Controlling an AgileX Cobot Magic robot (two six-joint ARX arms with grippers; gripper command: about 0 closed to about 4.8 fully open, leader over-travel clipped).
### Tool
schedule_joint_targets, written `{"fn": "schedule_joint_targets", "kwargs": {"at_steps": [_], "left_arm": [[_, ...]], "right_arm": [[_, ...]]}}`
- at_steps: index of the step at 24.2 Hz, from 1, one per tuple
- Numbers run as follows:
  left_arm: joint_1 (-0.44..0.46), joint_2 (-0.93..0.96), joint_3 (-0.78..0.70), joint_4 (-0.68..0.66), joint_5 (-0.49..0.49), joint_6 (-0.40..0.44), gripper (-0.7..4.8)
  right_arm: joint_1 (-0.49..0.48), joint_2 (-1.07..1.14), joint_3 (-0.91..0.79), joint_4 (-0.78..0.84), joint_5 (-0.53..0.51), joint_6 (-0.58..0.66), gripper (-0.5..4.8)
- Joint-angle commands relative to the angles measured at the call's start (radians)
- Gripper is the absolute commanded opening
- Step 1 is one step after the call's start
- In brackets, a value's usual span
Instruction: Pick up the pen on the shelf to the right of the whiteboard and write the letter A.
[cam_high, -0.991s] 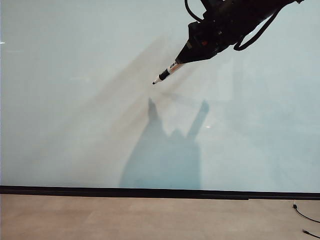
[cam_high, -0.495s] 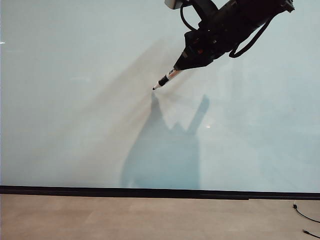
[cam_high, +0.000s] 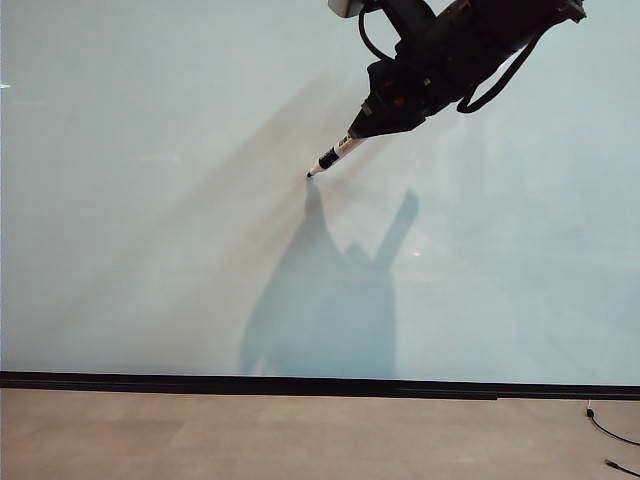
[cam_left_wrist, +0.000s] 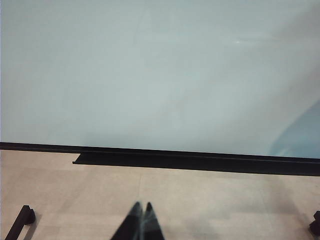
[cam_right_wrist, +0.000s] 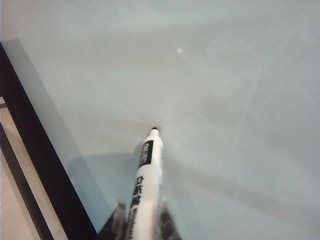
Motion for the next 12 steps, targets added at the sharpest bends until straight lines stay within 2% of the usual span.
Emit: {"fn": "schedule_joint_targets", "kwargs": {"at_steps": [1, 12], "left_arm": [[0.000, 0.000, 0.003, 0.006, 0.004, 0.004, -0.05], [0.000, 0.000, 0.003, 0.006, 0.004, 0.005, -0.04]], "right_arm": [[-0.001, -0.006, 0.006, 0.034, 0.023, -0.006, -0.04], [-0.003, -0.027, 0.019, 0.040, 0.026, -0.023, -0.04]]}}
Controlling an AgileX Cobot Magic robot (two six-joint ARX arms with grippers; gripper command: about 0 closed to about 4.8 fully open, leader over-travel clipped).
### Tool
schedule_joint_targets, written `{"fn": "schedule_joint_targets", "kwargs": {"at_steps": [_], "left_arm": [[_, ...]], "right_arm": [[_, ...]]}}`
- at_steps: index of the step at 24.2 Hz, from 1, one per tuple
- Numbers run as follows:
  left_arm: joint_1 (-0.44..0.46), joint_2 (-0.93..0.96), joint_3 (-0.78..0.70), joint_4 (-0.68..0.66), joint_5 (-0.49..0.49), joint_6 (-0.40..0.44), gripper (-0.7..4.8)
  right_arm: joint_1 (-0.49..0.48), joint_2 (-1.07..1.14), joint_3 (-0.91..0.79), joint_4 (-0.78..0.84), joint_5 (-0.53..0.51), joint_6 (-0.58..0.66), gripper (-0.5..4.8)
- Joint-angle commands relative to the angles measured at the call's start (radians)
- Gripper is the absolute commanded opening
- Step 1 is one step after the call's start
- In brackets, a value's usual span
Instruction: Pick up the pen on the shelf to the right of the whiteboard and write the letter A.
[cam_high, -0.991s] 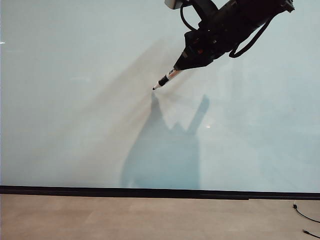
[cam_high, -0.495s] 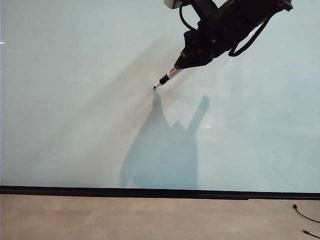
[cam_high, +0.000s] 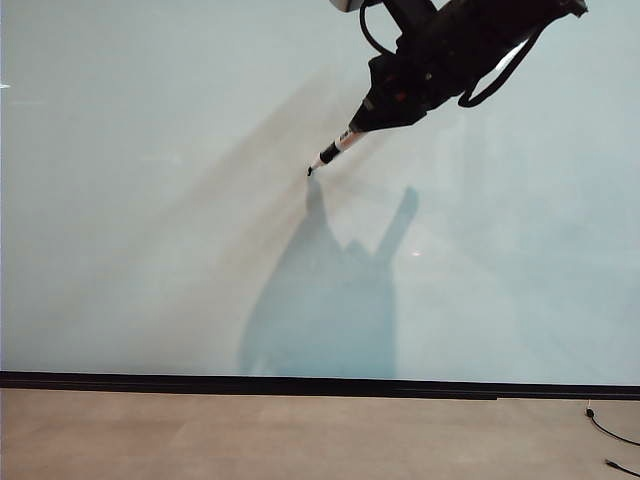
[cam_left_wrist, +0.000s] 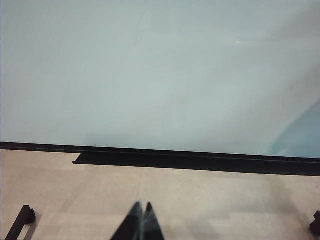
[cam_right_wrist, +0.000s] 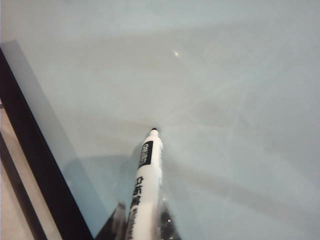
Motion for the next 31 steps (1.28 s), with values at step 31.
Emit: {"fn": "schedule_joint_targets", "kwargs": {"at_steps": [31], "left_arm": [[0.000, 0.000, 0.003, 0.006, 0.004, 0.004, -0.05]], "right_arm": [[-0.032, -0.128, 0.035, 0.030, 0.077, -0.034, -0.04]]}}
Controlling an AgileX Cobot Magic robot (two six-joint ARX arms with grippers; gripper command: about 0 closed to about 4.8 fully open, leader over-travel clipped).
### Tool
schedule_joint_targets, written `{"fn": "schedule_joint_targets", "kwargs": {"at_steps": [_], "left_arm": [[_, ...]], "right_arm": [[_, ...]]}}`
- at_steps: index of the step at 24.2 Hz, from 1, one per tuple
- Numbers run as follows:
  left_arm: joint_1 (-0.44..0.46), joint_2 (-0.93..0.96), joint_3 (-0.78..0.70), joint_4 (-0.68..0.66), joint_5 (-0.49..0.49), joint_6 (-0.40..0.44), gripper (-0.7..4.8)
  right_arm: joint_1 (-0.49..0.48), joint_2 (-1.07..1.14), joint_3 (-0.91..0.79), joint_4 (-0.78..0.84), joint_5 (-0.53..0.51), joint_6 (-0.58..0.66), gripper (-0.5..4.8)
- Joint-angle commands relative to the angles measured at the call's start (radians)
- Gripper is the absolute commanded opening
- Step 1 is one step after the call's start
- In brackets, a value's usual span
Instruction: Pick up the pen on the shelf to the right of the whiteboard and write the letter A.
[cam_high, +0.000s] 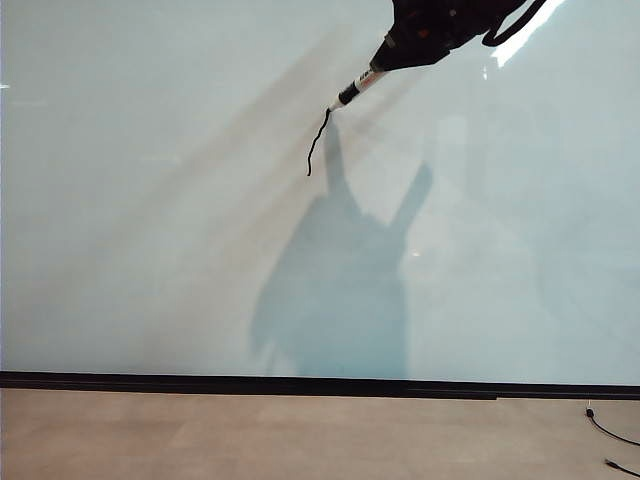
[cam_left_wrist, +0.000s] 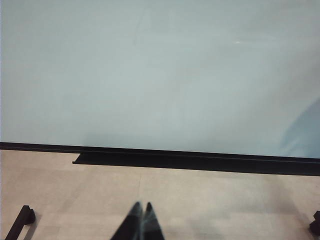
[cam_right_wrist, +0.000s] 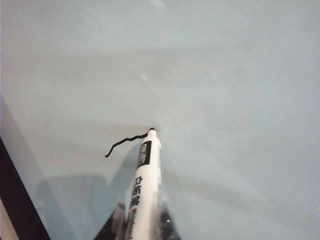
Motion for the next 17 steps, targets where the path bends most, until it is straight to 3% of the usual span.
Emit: {"fn": "schedule_joint_targets", "kwargs": {"at_steps": [1, 17], "left_arm": [[0.000, 0.000, 0.003, 0.006, 0.004, 0.004, -0.04], [0.000, 0.000, 0.003, 0.006, 0.004, 0.004, -0.05]], "right_arm": [[-0.007, -0.011, 0.021, 0.052, 0.048, -0.007, -0.04], [-0.033, -0.063, 0.024, 0.051, 0.058, -0.017, -0.04]]}}
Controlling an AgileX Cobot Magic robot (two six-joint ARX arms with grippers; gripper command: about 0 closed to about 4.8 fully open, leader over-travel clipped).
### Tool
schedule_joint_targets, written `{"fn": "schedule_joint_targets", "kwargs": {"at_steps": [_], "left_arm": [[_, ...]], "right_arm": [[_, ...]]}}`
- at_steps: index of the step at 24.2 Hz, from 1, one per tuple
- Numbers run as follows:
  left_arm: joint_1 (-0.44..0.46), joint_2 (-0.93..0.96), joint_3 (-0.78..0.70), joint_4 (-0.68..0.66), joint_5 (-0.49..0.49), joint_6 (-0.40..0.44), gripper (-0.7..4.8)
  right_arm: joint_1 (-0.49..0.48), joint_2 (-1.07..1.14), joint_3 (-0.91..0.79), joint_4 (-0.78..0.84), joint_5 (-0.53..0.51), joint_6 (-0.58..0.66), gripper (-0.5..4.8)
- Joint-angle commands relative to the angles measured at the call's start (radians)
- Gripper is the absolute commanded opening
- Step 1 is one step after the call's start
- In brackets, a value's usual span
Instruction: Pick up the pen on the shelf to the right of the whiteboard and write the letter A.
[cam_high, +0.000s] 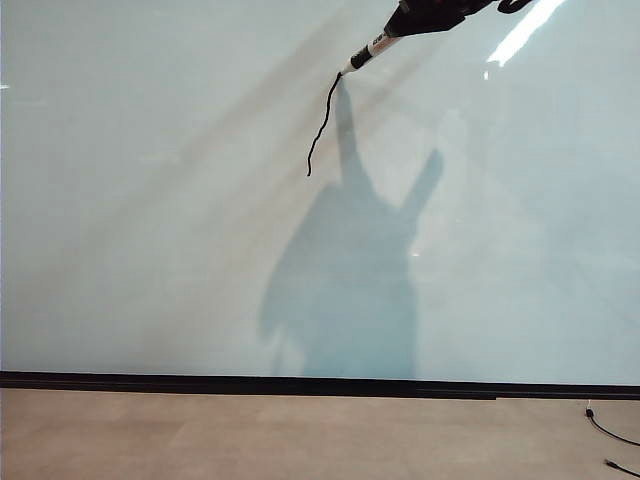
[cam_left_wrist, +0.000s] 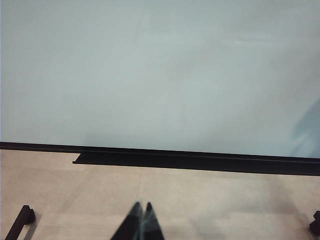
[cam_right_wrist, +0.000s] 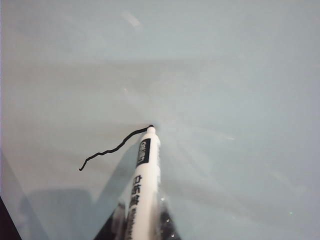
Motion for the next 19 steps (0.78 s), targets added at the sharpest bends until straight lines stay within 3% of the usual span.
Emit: {"fn": "schedule_joint_targets", "kwargs": {"at_steps": [1, 6, 12, 16, 19], "left_arm": [[0.000, 0.000, 0.003, 0.006, 0.004, 0.004, -0.05], [0.000, 0.000, 0.003, 0.006, 0.004, 0.004, -0.04], [0.000, 0.000, 0.003, 0.006, 0.004, 0.004, -0.05], [0.000, 0.000, 0.003, 0.006, 0.004, 0.004, -0.04], [0.000, 0.000, 0.003, 0.006, 0.004, 0.004, -0.04]], "right_arm": [[-0.009, -0.010, 0.010, 0.043, 0.044, -0.006, -0.04], [-0.003, -0.024, 0.004, -0.057, -0.058, -0.017, -0.05], [0.076, -0.201, -0.166, 0.007, -0.003, -0.002, -0.06], [0.113, -0.275, -0.250, 0.083, 0.059, 0.115, -0.06], [0.113, -0.265, -0.327, 0.293, 0.071, 0.311, -0.06]]}}
